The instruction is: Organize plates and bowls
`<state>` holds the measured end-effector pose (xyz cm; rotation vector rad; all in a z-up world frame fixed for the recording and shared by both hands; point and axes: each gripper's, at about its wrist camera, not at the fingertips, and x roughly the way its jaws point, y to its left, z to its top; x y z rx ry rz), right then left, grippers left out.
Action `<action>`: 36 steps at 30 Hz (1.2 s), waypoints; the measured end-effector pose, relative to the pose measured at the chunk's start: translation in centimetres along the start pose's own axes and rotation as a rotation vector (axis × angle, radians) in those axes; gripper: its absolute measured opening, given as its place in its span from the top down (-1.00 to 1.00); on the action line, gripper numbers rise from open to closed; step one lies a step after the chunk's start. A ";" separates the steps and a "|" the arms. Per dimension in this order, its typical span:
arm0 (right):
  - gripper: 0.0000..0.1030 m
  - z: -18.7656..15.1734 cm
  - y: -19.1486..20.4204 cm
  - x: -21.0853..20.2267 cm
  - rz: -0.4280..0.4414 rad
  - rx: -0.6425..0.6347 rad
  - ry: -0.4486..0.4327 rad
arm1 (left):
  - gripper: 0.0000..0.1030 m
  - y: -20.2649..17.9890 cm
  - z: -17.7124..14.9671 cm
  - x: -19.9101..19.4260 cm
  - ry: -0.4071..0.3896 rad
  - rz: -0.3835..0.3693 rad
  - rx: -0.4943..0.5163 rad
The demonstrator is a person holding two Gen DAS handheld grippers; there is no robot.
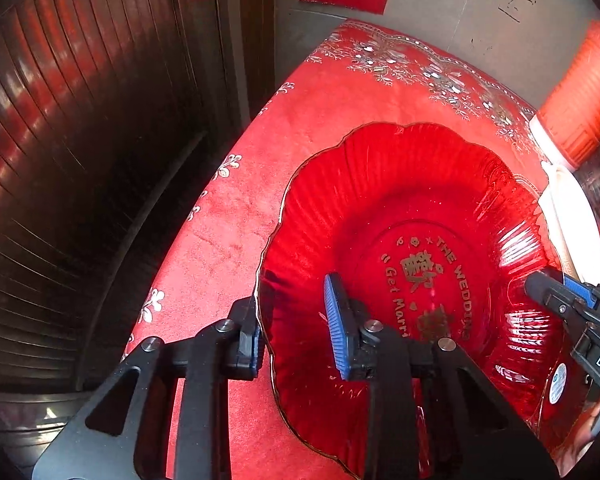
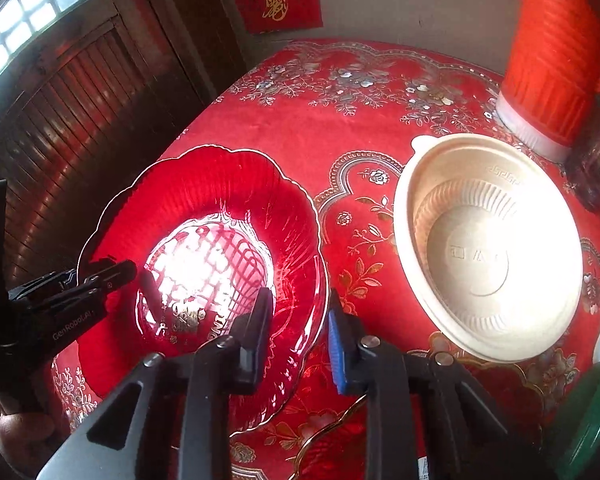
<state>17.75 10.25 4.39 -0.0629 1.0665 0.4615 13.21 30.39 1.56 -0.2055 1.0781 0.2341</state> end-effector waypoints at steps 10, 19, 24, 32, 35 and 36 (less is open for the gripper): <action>0.53 -2.0 1.7 -2.3 0.008 -0.057 -0.036 | 0.49 1.2 -1.9 -3.5 -0.057 -0.001 -0.012; 0.53 -6.4 4.3 -6.4 0.060 -0.103 -0.070 | 0.49 2.5 -6.9 -8.9 -0.127 0.004 -0.005; 0.52 -9.8 5.9 -8.0 0.089 -0.128 -0.061 | 0.49 3.9 -10.3 -10.8 -0.136 -0.008 -0.009; 0.47 -14.7 8.1 -8.1 0.116 -0.170 -0.015 | 0.49 5.8 -14.6 -11.5 -0.141 0.012 -0.030; 0.47 -15.7 8.2 -7.7 0.122 -0.165 0.003 | 0.49 6.2 -15.3 -11.1 -0.131 0.010 -0.035; 0.47 -15.9 8.3 -7.5 0.119 -0.166 0.005 | 0.49 6.2 -15.5 -11.0 -0.130 0.011 -0.035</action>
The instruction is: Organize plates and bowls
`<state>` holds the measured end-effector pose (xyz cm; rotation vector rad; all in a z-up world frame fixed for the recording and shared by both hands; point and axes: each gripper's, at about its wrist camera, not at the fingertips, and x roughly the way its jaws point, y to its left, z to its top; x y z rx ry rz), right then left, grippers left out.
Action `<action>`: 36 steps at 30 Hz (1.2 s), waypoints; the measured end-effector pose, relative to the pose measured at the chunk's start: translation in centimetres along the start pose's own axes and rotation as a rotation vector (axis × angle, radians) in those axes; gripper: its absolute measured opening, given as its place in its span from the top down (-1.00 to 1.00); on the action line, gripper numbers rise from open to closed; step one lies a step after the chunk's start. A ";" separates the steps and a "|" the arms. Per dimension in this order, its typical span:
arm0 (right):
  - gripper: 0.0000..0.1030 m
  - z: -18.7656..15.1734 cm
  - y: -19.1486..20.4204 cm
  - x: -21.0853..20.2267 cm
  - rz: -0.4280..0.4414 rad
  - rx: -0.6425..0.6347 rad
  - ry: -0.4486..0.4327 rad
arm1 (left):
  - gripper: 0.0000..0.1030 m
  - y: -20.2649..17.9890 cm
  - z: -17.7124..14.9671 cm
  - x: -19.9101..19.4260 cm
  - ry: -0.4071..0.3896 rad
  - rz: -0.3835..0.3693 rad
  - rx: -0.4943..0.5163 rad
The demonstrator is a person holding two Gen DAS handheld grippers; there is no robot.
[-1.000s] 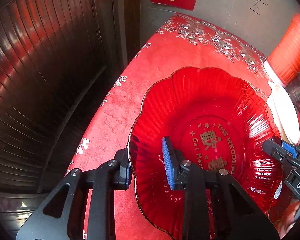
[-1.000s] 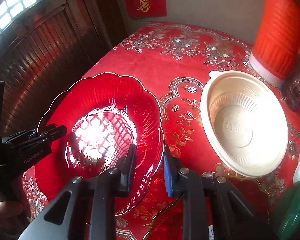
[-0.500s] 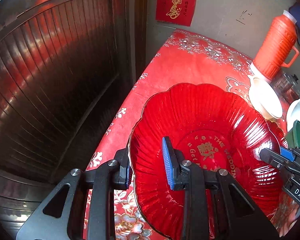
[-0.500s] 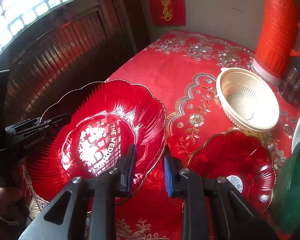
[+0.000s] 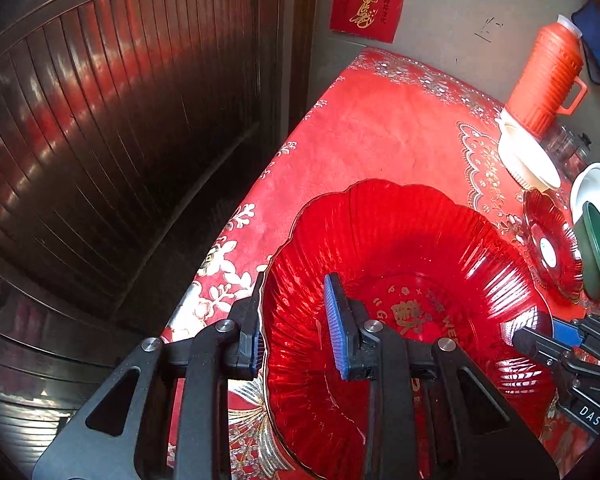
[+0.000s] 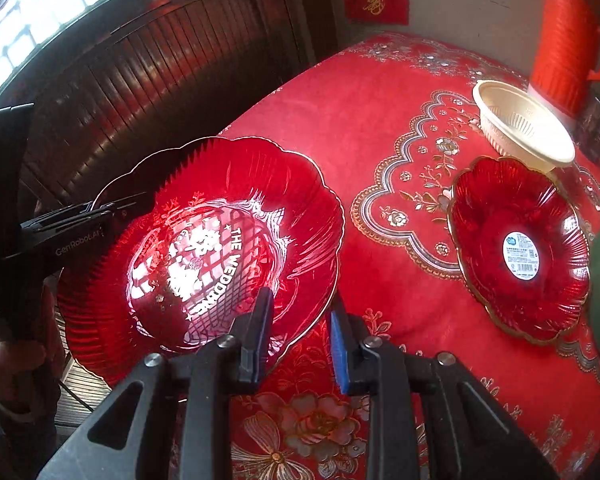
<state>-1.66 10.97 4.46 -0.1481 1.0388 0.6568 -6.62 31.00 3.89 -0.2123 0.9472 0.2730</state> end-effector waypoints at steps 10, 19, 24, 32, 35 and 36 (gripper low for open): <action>0.47 -0.5 0.0 1.1 -0.017 0.006 0.022 | 0.49 0.2 -1.2 1.4 0.012 0.007 -0.007; 0.47 -1.0 0.2 1.1 0.004 -0.003 0.027 | 0.16 1.2 -1.7 1.5 -0.020 0.041 -0.061; 0.18 -1.0 -0.3 1.0 0.022 0.028 0.021 | -0.24 1.6 -1.8 1.0 -0.038 0.077 -0.078; 0.00 -0.7 -0.4 0.0 0.010 0.030 -0.011 | -0.24 1.4 -1.7 0.3 -0.050 0.119 -0.073; -0.01 -0.6 -0.4 -0.2 0.013 0.033 -0.017 | -0.24 1.2 -1.7 -0.4 -0.069 0.118 -0.076; -0.02 -0.6 -0.4 -0.2 0.014 0.032 -0.019 | -0.24 1.1 -1.7 -0.7 -0.074 0.118 -0.076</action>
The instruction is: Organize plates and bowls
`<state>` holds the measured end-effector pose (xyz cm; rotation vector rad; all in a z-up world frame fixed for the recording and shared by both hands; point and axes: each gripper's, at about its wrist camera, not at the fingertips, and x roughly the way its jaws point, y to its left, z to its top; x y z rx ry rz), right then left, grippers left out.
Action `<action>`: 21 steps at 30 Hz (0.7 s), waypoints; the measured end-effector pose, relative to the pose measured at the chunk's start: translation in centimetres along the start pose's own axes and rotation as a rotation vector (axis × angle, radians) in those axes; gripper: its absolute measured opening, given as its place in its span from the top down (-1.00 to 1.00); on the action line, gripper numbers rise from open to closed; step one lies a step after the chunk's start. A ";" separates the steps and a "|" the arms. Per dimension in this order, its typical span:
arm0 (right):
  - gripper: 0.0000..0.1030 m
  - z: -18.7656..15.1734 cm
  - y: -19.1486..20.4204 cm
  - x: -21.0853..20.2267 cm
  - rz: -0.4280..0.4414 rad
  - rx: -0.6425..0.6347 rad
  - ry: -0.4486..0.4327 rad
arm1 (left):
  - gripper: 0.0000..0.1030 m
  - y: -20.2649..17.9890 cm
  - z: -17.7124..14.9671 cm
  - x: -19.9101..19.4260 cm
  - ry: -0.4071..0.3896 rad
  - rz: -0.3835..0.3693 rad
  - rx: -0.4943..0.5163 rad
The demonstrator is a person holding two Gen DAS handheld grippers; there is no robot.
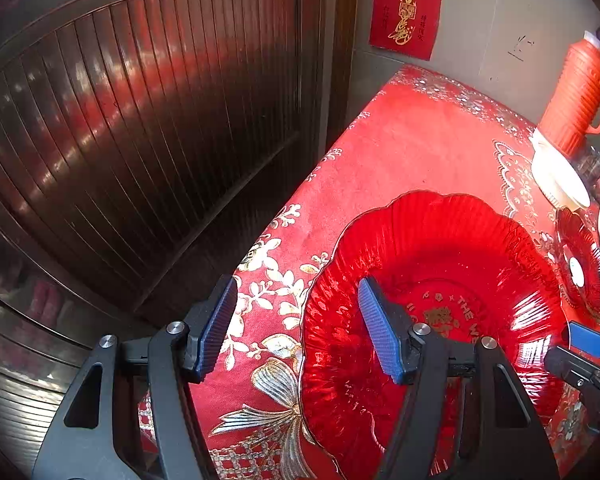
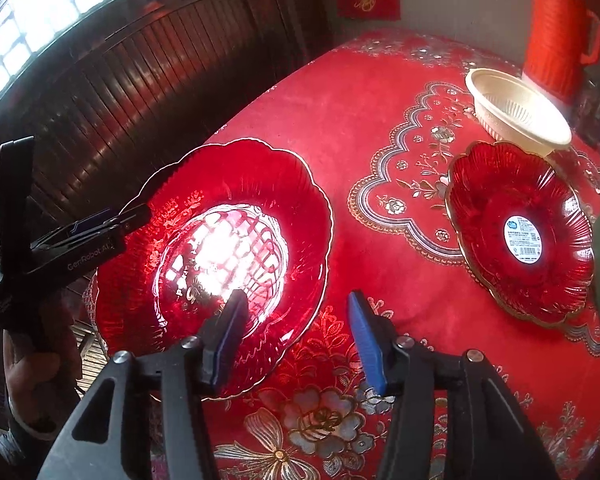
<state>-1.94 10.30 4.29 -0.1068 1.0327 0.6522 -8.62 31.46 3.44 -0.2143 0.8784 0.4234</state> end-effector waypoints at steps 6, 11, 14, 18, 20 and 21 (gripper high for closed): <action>-0.09 0.0 0.0 -0.5 -0.001 0.007 -0.011 | -0.24 -0.2 0.2 -1.3 -0.030 -0.003 -0.001; -0.09 0.1 -0.2 -1.0 0.000 0.007 -0.023 | -0.24 -0.8 0.5 -2.3 -0.046 -0.022 0.002; -0.09 0.1 -0.6 -1.4 -0.006 0.010 -0.031 | -0.24 -1.6 0.8 -3.0 -0.055 -0.038 0.013; -0.10 0.1 -1.1 -2.0 -0.012 0.024 -0.042 | -0.24 -3.0 1.3 -3.8 -0.068 -0.059 0.037; -0.12 0.1 -1.5 -2.4 -0.016 0.030 -0.047 | -0.24 -3.8 1.4 -4.2 -0.073 -0.073 0.047; -0.14 0.1 -1.7 -2.5 -0.018 0.033 -0.049 | -0.24 -4.2 1.5 -4.4 -0.075 -0.079 0.051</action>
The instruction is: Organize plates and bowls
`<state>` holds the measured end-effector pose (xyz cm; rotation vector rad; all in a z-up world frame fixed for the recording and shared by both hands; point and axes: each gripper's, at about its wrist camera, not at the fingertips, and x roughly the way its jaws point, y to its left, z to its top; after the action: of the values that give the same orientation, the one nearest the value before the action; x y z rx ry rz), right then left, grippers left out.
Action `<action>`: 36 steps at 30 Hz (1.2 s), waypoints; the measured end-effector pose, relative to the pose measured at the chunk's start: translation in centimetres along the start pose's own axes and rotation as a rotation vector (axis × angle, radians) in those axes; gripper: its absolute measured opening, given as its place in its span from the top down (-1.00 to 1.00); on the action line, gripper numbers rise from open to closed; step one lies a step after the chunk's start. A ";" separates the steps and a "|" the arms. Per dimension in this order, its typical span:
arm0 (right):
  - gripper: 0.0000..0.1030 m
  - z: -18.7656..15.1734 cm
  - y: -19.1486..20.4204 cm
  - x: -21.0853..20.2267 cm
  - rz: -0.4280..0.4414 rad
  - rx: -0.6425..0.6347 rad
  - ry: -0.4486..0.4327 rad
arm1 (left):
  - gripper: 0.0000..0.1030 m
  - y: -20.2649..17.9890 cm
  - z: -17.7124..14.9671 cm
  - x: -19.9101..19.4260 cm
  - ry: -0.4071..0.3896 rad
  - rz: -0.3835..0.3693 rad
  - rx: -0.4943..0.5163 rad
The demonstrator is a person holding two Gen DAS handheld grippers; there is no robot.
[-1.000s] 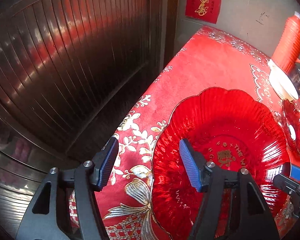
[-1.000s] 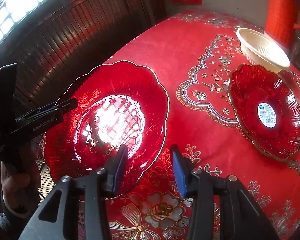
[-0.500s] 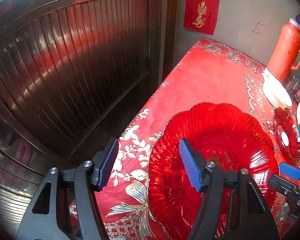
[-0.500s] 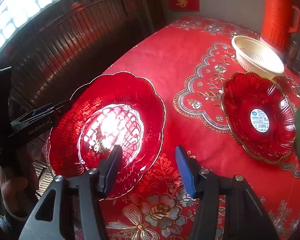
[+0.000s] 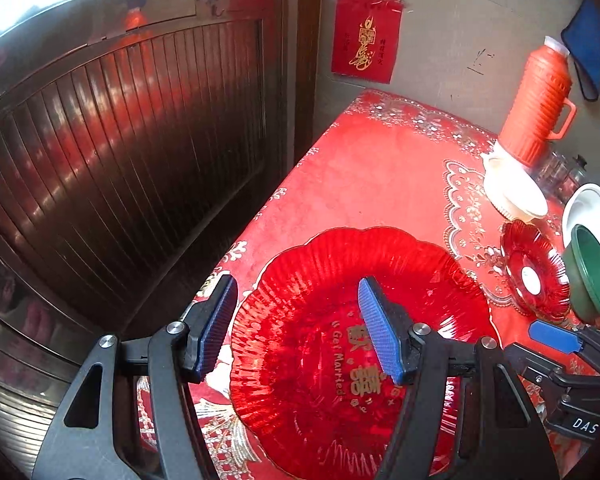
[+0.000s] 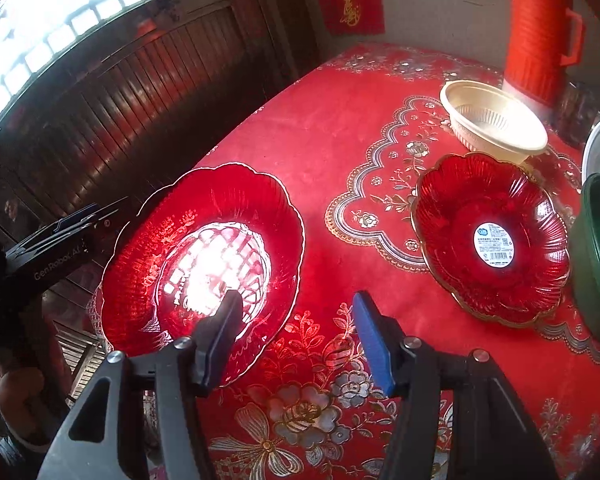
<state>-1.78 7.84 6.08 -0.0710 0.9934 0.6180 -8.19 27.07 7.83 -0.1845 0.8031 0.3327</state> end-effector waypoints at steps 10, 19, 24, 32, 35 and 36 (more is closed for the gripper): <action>-0.18 -0.1 -2.3 -1.7 -0.040 0.033 -0.027 | -0.24 -4.5 1.0 -0.8 -0.020 -0.068 0.057; -0.24 -0.6 -5.4 -3.6 -0.118 0.087 -0.066 | -0.24 -8.8 1.3 -1.2 -0.027 -0.133 0.106; -0.25 -1.0 -7.2 -4.6 -0.166 0.115 -0.082 | -0.24 -11.2 1.4 -1.0 -0.017 -0.163 0.137; -0.31 -1.8 -9.5 -5.8 -0.217 0.161 -0.092 | -0.24 -14.4 1.4 -0.7 -0.006 -0.196 0.179; -0.34 -2.2 -10.3 -6.1 -0.224 0.178 -0.093 | -0.24 -15.3 1.6 -0.5 -0.004 -0.204 0.186; -0.34 -2.3 -10.6 -6.1 -0.225 0.185 -0.092 | -0.24 -15.7 1.6 -0.4 -0.001 -0.206 0.188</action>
<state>-0.49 -4.48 7.39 0.0097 0.9341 0.3190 -1.76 12.84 9.82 -0.0894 0.8020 0.0618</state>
